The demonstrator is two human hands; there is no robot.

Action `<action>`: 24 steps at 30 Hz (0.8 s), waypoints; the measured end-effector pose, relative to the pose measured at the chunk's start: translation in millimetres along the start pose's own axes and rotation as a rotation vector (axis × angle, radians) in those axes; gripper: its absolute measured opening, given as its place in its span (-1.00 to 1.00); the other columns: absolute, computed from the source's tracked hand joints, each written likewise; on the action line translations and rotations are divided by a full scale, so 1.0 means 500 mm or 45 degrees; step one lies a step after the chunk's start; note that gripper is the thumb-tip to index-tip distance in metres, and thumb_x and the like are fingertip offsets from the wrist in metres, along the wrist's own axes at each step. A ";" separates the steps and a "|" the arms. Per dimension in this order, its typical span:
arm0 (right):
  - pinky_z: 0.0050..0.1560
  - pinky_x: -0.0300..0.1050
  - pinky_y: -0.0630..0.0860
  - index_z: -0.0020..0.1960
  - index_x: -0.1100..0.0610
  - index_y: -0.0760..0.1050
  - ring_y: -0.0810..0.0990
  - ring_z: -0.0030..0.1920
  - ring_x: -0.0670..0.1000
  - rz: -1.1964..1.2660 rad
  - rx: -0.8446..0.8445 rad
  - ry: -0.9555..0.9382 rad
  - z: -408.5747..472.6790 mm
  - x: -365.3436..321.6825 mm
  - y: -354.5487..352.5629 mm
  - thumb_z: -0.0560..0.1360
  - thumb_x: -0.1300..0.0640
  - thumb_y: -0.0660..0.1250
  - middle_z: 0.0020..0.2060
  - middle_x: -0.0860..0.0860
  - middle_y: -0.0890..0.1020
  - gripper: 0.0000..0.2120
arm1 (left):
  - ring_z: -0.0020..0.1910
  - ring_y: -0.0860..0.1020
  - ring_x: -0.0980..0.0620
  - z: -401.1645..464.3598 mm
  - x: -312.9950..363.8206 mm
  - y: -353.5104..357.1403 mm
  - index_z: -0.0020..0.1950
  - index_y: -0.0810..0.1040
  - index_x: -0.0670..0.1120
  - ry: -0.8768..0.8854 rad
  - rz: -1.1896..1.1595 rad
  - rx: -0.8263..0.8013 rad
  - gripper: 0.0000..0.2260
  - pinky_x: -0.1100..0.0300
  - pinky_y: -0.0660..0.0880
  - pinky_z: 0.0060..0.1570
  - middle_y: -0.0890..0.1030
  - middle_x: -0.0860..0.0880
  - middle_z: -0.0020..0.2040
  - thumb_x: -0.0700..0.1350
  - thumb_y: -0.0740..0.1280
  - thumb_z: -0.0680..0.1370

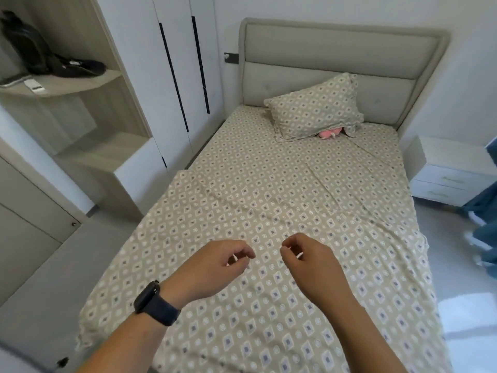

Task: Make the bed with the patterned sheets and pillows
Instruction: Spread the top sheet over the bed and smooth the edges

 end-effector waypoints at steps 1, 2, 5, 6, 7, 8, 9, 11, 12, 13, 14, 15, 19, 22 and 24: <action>-0.18 -0.12 0.59 0.01 -0.20 0.53 0.59 -0.24 -0.18 0.013 -0.001 0.015 -0.003 -0.027 0.034 0.58 -0.13 0.29 -0.15 -0.24 0.62 -0.93 | -0.04 0.58 0.23 -0.008 -0.031 -0.030 0.14 0.60 0.24 0.008 0.005 -0.030 -0.85 0.19 0.56 0.00 0.62 0.29 0.00 0.07 0.27 0.64; -0.17 -0.14 0.58 0.02 -0.21 0.52 0.59 -0.23 -0.20 0.018 0.006 0.028 -0.007 -0.049 0.058 0.57 -0.14 0.29 -0.15 -0.25 0.62 -0.93 | -0.04 0.58 0.23 -0.014 -0.056 -0.057 0.14 0.60 0.25 0.009 0.010 -0.054 -0.85 0.20 0.56 0.00 0.62 0.30 0.00 0.07 0.28 0.64; -0.18 -0.17 0.58 0.00 -0.21 0.52 0.59 -0.21 -0.21 0.011 0.071 0.086 -0.002 -0.106 0.103 0.58 -0.14 0.29 -0.15 -0.26 0.62 -0.94 | -0.06 0.57 0.22 -0.004 -0.111 -0.143 0.15 0.59 0.24 0.022 0.120 -0.111 -0.85 0.17 0.56 -0.02 0.61 0.30 -0.01 0.07 0.26 0.65; -0.18 -0.16 0.58 -0.03 -0.21 0.53 0.59 -0.21 -0.21 0.018 0.091 0.129 -0.002 -0.127 0.115 0.58 -0.13 0.29 -0.16 -0.26 0.62 -0.94 | -0.06 0.57 0.22 -0.004 -0.126 -0.167 0.16 0.59 0.23 0.029 0.157 -0.132 -0.84 0.15 0.56 -0.01 0.60 0.29 0.00 0.07 0.25 0.65; -0.18 -0.15 0.59 -0.05 -0.20 0.53 0.59 -0.22 -0.21 0.019 0.126 0.167 -0.005 -0.133 0.113 0.58 -0.12 0.29 -0.18 -0.26 0.62 -0.93 | -0.04 0.57 0.22 0.001 -0.130 -0.175 0.17 0.58 0.23 0.045 0.165 -0.142 -0.83 0.13 0.56 0.01 0.60 0.29 0.01 0.08 0.23 0.65; -0.18 -0.14 0.59 -0.07 -0.19 0.54 0.59 -0.23 -0.22 0.020 0.171 0.195 -0.005 -0.145 0.120 0.58 -0.10 0.29 -0.19 -0.27 0.62 -0.92 | -0.02 0.57 0.23 0.003 -0.141 -0.188 0.18 0.58 0.22 0.069 0.169 -0.153 -0.83 0.12 0.56 0.03 0.60 0.29 0.03 0.09 0.23 0.66; -0.18 -0.13 0.59 -0.09 -0.19 0.54 0.59 -0.24 -0.22 0.030 0.214 0.207 -0.003 -0.152 0.123 0.58 -0.09 0.29 -0.20 -0.27 0.63 -0.91 | 0.00 0.56 0.24 0.003 -0.143 -0.195 0.19 0.58 0.22 0.091 0.168 -0.160 -0.82 0.12 0.56 0.05 0.60 0.29 0.04 0.10 0.22 0.66; -0.18 -0.10 0.59 -0.11 -0.18 0.53 0.59 -0.27 -0.21 0.063 0.255 0.201 0.008 -0.178 0.128 0.58 -0.08 0.29 -0.22 -0.27 0.63 -0.90 | 0.03 0.55 0.26 0.001 -0.144 -0.204 0.20 0.57 0.21 0.101 0.161 -0.146 -0.81 0.13 0.55 0.08 0.60 0.29 0.06 0.10 0.21 0.66; -0.18 -0.09 0.59 -0.12 -0.17 0.53 0.59 -0.27 -0.20 0.068 0.248 0.192 0.020 -0.194 0.137 0.58 -0.08 0.29 -0.22 -0.26 0.62 -0.89 | 0.04 0.55 0.26 -0.006 -0.148 -0.206 0.20 0.57 0.21 0.095 0.152 -0.122 -0.81 0.14 0.55 0.08 0.60 0.29 0.07 0.10 0.22 0.66; -0.17 -0.08 0.59 -0.12 -0.16 0.53 0.59 -0.27 -0.20 0.073 0.238 0.172 0.035 -0.207 0.146 0.58 -0.08 0.29 -0.22 -0.26 0.62 -0.89 | 0.05 0.56 0.26 -0.013 -0.151 -0.204 0.20 0.58 0.21 0.095 0.123 -0.084 -0.81 0.16 0.54 0.09 0.61 0.29 0.07 0.09 0.22 0.66; -0.16 -0.07 0.60 -0.11 -0.16 0.53 0.59 -0.26 -0.20 0.081 0.217 0.149 0.050 -0.220 0.158 0.58 -0.08 0.28 -0.22 -0.25 0.62 -0.89 | 0.06 0.56 0.27 -0.023 -0.153 -0.203 0.20 0.58 0.21 0.097 0.071 -0.051 -0.82 0.19 0.53 0.10 0.61 0.30 0.07 0.08 0.24 0.66; -0.15 -0.06 0.60 -0.10 -0.15 0.53 0.59 -0.25 -0.20 0.075 0.181 0.120 0.066 -0.237 0.178 0.58 -0.08 0.28 -0.22 -0.25 0.62 -0.89 | 0.07 0.56 0.27 -0.036 -0.162 -0.206 0.20 0.59 0.20 0.092 0.031 -0.055 -0.82 0.22 0.52 0.11 0.62 0.30 0.07 0.06 0.25 0.65; -0.19 -0.08 0.60 -0.10 -0.14 0.55 0.59 -0.27 -0.18 0.127 0.127 0.057 0.096 -0.321 0.260 0.57 -0.06 0.28 -0.24 -0.23 0.63 -0.90 | 0.06 0.56 0.27 -0.085 -0.241 -0.279 0.18 0.60 0.21 0.080 0.088 -0.160 -0.83 0.22 0.52 0.10 0.61 0.30 0.06 0.06 0.26 0.65; -0.26 -0.13 0.58 -0.09 -0.15 0.55 0.60 -0.29 -0.19 0.094 0.072 0.034 0.106 -0.371 0.306 0.57 -0.08 0.29 -0.23 -0.23 0.63 -0.90 | 0.02 0.55 0.28 -0.079 -0.329 -0.358 0.16 0.59 0.22 0.027 0.145 0.008 -0.84 0.18 0.54 0.05 0.61 0.31 0.03 0.06 0.25 0.65; -0.26 -0.12 0.60 -0.09 -0.15 0.55 0.60 -0.30 -0.19 0.050 0.078 0.039 0.128 -0.396 0.341 0.57 -0.07 0.29 -0.23 -0.23 0.63 -0.91 | -0.01 0.57 0.27 -0.072 -0.368 -0.397 0.15 0.60 0.22 0.027 0.075 0.100 -0.85 0.25 0.52 0.00 0.62 0.30 0.01 0.04 0.27 0.65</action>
Point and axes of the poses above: each hand's wrist, its own z-axis towards the middle knuckle, its own y-axis out of the palm, x = y × z, the point moved 2 cm from there along z, towards the middle knuckle
